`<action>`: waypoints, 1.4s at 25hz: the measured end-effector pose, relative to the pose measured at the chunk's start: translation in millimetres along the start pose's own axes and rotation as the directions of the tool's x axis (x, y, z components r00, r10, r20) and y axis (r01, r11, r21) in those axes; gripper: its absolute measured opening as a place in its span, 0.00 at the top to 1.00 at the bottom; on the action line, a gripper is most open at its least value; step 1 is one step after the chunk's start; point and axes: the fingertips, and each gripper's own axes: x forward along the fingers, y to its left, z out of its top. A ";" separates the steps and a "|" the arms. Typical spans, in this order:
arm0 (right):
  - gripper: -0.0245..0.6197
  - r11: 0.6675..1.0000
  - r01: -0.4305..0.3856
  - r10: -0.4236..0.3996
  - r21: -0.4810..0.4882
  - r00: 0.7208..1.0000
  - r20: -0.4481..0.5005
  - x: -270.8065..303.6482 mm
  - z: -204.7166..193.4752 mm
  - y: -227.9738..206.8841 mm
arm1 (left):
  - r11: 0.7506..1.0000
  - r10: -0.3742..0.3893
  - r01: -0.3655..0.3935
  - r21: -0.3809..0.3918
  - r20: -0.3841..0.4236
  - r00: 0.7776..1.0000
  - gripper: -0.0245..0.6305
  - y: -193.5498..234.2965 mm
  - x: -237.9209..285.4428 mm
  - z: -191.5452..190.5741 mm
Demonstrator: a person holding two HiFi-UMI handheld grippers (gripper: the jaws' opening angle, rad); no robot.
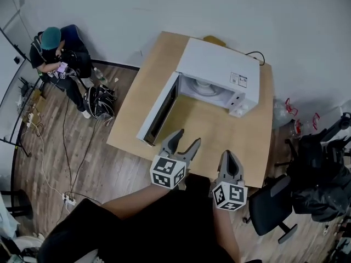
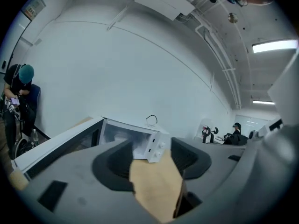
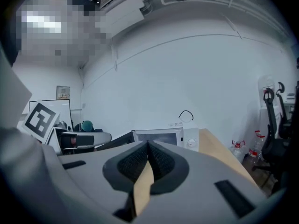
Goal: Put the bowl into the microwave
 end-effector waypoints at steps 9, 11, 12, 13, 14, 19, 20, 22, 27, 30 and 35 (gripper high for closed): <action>0.87 0.994 0.002 -0.002 -0.106 1.000 0.007 -35.4 13.0 11.1 | 0.985 -0.102 0.094 0.143 0.044 0.994 0.94 -58.9 -41.8 -2.8; 0.87 0.992 0.006 -0.007 -0.129 1.000 -0.006 -43.7 10.8 10.1 | 0.984 -0.085 0.076 0.164 0.049 0.995 0.94 -64.5 -43.0 -2.5; 0.87 0.991 0.011 -0.012 -0.136 1.000 -0.006 -49.6 10.2 8.7 | 0.983 -0.080 0.070 0.172 0.049 0.996 0.94 -69.1 -44.2 -3.4; 0.87 0.990 0.020 -0.020 -0.142 1.000 0.002 -57.1 10.6 6.5 | 0.982 -0.076 0.067 0.179 0.045 0.996 0.94 -75.0 -46.5 -5.4; 0.87 0.989 0.036 -0.034 -0.145 0.999 0.018 -66.3 12.1 3.6 | 0.981 -0.070 0.062 0.184 0.037 0.997 0.94 -81.3 -50.3 -8.9; 0.87 0.989 0.069 -0.059 -0.133 0.995 0.077 -109.6 20.8 -6.7 | 0.984 -0.012 0.008 0.180 0.021 1.000 0.94 -108.7 -79.6 -28.0; 0.87 0.989 0.059 -0.050 -0.134 0.996 0.071 -115.0 19.2 -7.2 | 0.984 -0.010 0.004 0.181 0.033 0.999 0.94 -114.6 -84.3 -28.6; 0.87 0.990 0.042 -0.035 -0.135 0.998 0.054 -125.1 13.2 -7.0 | 0.981 -0.010 -0.001 0.193 0.054 0.998 0.94 -125.9 -92.8 -27.3; 0.87 0.990 -0.001 0.007 -0.143 0.999 0.041 -152.9 1.7 -1.3 | 0.977 0.018 -0.037 0.211 0.088 0.996 0.94 -147.2 -118.0 -28.3; 0.87 0.988 -0.015 0.021 -0.152 0.999 0.043 -168.2 -1.1 0.4 | 0.973 0.035 -0.057 0.223 0.101 0.994 0.94 -158.1 -133.6 -31.4; 0.87 0.988 -0.024 0.030 -0.155 0.999 0.035 -197.9 -16.0 8.2 | 0.971 0.048 -0.072 0.227 0.111 0.993 0.94 -175.1 -159.8 -41.7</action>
